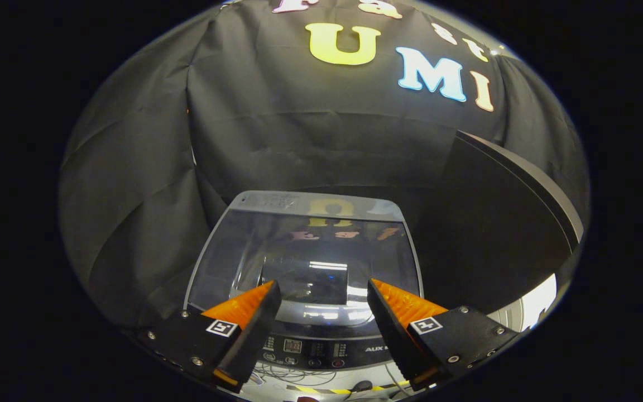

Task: Put the clothes into the washing machine and then close the washing machine lid.

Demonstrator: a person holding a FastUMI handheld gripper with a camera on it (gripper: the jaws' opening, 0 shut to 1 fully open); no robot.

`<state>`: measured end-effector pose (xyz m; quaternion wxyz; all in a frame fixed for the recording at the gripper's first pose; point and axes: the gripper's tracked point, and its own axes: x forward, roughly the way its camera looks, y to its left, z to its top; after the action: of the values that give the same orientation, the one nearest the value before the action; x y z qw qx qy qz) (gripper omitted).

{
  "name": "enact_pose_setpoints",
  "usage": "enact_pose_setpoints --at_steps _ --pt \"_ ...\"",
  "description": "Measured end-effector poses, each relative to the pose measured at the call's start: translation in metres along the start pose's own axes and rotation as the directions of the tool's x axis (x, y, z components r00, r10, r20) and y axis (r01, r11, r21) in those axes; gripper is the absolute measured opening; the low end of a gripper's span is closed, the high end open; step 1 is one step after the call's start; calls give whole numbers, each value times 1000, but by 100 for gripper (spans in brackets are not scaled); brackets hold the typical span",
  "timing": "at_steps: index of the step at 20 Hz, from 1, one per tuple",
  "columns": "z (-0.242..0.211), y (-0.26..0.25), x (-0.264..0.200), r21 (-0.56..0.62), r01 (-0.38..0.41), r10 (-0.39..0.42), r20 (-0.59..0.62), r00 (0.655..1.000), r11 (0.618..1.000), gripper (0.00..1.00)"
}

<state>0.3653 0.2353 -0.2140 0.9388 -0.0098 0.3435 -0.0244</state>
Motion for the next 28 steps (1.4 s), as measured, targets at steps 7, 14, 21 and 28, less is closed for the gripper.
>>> enact_pose_setpoints --at_steps 7,14,21,28 --pt "-17 -3 -27 27 11 -12 36 999 1000 97" --pt "-46 -37 -68 11 22 -23 89 996 1000 97" --pt "-78 -99 -147 7 23 -24 153 988 1000 98" --pt "-107 -197 -263 -7 -14 16 331 944 1000 98"
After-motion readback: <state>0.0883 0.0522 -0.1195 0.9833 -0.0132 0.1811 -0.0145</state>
